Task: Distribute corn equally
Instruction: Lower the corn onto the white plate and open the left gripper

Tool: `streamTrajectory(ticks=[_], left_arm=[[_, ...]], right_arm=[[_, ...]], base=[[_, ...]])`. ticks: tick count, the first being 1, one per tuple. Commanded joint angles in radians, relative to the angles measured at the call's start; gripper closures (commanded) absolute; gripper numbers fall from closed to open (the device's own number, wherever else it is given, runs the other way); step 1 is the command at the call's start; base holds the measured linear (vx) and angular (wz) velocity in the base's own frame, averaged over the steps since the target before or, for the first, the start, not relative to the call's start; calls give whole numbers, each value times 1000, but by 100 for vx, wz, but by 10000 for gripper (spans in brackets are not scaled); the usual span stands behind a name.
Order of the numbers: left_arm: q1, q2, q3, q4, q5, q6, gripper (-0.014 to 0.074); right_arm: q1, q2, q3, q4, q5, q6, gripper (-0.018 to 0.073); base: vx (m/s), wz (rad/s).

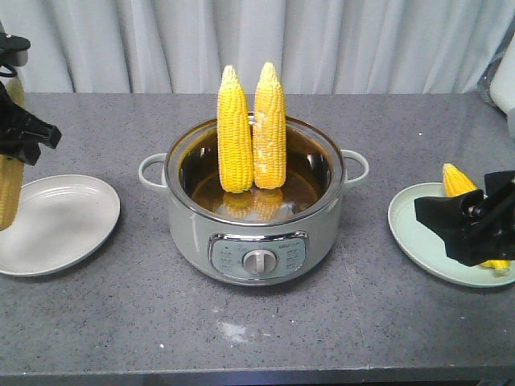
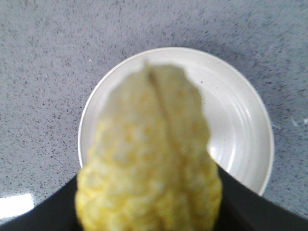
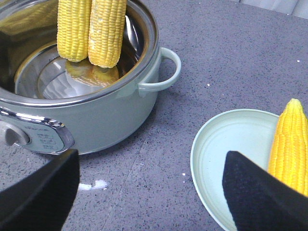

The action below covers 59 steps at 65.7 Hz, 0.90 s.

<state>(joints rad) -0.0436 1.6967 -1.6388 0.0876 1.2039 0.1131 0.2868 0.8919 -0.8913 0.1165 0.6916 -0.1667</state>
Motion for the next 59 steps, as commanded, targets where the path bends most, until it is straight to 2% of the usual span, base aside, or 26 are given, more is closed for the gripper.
streamTrajectory(ticks=[1,11,24,36,59], left_arm=[[8,-8,-32,4,-26,-18,359],[8,43,-32,4,-28,-43,359],[8,98,-32,5,-28,-113,348],[8,129,-32,4,-27,-136,319],[8,159,-32,-52,-24,-138,125]], right_arm=[[-2,-10,-25,0,-65,-10,-34],[-2,-10,-25,0,-65,-10,-34],[-2,-10,-25,0,-65,-10,-34],[-2,-10,-25,0,-65,-10,-34],[-2,-10,-25,0,-65,-10,-34]], base=[[0,0],[0,0],[0,0],[0,0],[0,0]])
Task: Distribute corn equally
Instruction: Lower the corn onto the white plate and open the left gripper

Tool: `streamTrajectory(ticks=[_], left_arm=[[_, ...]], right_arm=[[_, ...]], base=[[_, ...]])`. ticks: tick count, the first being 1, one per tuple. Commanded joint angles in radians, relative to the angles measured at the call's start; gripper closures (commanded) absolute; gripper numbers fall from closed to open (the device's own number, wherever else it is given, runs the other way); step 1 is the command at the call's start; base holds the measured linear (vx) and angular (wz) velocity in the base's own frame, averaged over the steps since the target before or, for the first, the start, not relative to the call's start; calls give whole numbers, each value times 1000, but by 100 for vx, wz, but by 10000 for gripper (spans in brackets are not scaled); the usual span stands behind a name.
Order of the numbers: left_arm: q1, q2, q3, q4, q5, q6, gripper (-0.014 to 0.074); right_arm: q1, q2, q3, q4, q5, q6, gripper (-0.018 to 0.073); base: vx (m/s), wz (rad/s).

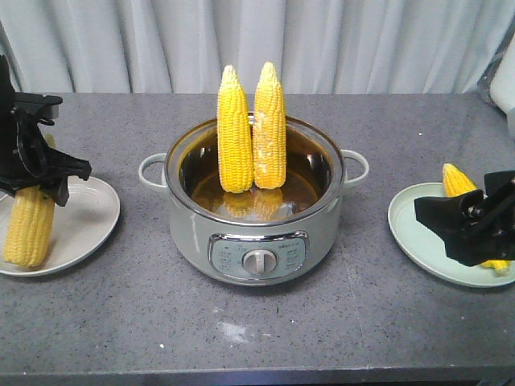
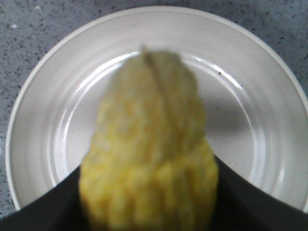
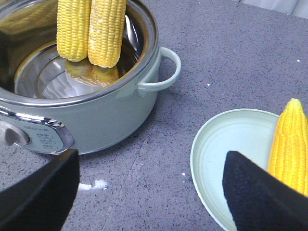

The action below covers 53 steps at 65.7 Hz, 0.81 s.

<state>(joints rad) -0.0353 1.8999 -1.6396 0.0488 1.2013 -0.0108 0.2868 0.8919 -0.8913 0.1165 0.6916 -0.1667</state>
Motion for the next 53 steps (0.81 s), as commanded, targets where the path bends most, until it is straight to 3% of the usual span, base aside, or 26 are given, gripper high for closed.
streamTrajectory(ticks=[1,13,53], left_arm=[[0,-44,-31,-13,-21,-14,118],[0,-44,-31,-9,-23,-14,60],[-4,-60,-41,-13,-26,-6,59]], right_arm=[[-2,-10,-25,0,-65,-10,-34],[-2,-10,-25,0,-65,-10,-34],[-2,-10,-25,0,-65,-10,-34]], base=[[0,0],[0,0],[0,0]])
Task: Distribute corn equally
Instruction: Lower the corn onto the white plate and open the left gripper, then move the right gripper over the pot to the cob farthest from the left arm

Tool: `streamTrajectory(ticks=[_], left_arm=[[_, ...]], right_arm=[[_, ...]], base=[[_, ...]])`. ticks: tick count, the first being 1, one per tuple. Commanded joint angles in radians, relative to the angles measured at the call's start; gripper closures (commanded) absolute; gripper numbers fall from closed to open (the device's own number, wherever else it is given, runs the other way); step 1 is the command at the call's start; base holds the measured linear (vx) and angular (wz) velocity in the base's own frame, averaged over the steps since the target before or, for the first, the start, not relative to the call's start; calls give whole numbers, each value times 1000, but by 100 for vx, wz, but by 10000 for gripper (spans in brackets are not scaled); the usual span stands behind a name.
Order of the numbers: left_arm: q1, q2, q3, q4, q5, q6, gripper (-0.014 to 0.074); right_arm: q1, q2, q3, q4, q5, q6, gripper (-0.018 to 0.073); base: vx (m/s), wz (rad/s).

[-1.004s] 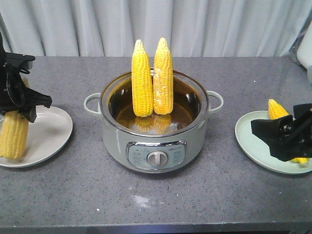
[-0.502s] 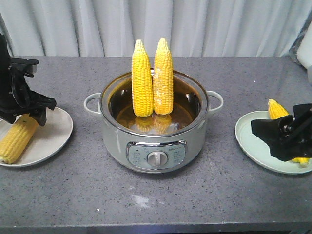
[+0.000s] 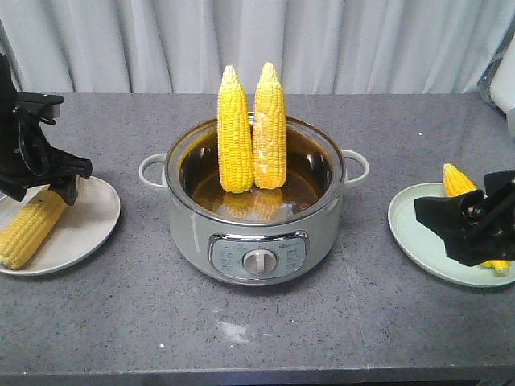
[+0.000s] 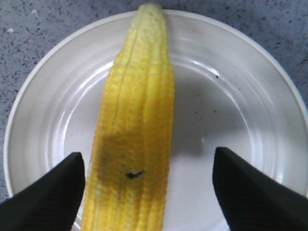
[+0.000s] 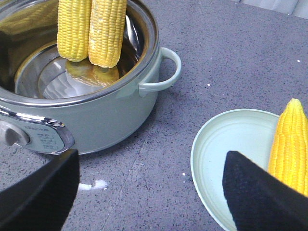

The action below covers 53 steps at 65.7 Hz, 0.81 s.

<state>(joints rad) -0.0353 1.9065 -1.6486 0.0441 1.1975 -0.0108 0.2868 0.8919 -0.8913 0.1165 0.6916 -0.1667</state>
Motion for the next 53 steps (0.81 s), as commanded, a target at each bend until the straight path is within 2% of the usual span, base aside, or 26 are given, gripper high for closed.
streamTrajectory(ticks=[1,15,30,44,53], left_arm=[[-5,-70,-32,-9,-24,-6,59],[-40,-137,-30,-59,-37,27,61],[-124,-242,-30,-56,-64,49,64],[-167,-340,-30,-57,-96,51,64],[-197,-396,-30,-62,-77,59,64]], right_arm=[[-2,-10,-25,0,-65,-10,-34],[-2,-10,-25,0,-65,-10,-34],[-2,-10,-25,0,-65,-10,-34],[-2,-10,-25,0,-65,-10,-34],[-2,-10,-25,0,-65,-10,-34]], base=[[0,0],[0,0],[0,0],[0,0],[0,0]])
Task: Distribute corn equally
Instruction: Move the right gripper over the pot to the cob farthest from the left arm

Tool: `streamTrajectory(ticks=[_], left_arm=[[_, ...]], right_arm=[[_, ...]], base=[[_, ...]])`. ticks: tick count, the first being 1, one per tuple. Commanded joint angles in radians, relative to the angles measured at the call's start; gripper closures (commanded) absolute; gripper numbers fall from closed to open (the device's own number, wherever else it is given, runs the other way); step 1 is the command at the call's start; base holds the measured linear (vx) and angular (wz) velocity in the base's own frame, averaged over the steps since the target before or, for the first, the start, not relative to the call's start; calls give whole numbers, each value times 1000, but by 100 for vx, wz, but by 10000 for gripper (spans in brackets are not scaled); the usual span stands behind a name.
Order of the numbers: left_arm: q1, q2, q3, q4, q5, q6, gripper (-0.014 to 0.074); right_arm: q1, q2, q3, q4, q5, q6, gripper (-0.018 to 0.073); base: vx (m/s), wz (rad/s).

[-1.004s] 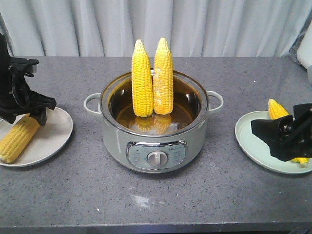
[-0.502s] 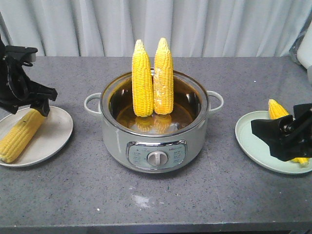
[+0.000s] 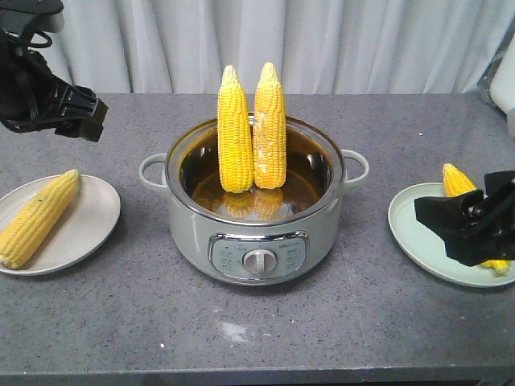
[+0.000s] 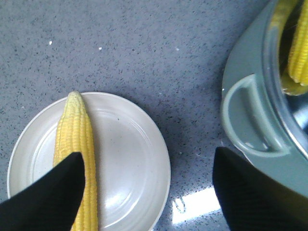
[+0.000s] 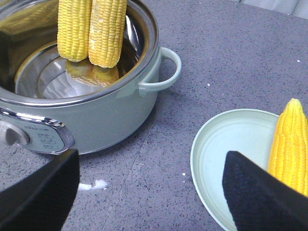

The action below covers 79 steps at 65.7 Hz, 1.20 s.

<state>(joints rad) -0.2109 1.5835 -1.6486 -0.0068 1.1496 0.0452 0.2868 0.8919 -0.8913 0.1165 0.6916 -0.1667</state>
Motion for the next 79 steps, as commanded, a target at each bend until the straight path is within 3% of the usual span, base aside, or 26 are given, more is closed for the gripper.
streamTrajectory(ticks=[1,18,43,54,65,79], left_arm=[[-24,-79,-30,-13,-29,3,64],[-88,-183,4,-26,-64,8,64],[-146,-441,459,-46,-412,13,64],[-146,-539,627,-59,-502,16,64],[-146,-586,714,-58,-525,58,64],[-146,-586,716,-58,-515,65,64]], right_arm=[[-2,-10,-25,0,-65,-10,-34],[-2,-10,-25,0,-65,-10,-34],[-2,-10,-25,0,-71,-10,-34],[-2,-9,-25,0,-76,-11,-34],[-2,-8,-25,0,-142,-8,-34],[-2,58,-35,9,-243,-6,-32]], base=[[0,0],[0,0],[0,0],[0,0],[0,0],[0,0]])
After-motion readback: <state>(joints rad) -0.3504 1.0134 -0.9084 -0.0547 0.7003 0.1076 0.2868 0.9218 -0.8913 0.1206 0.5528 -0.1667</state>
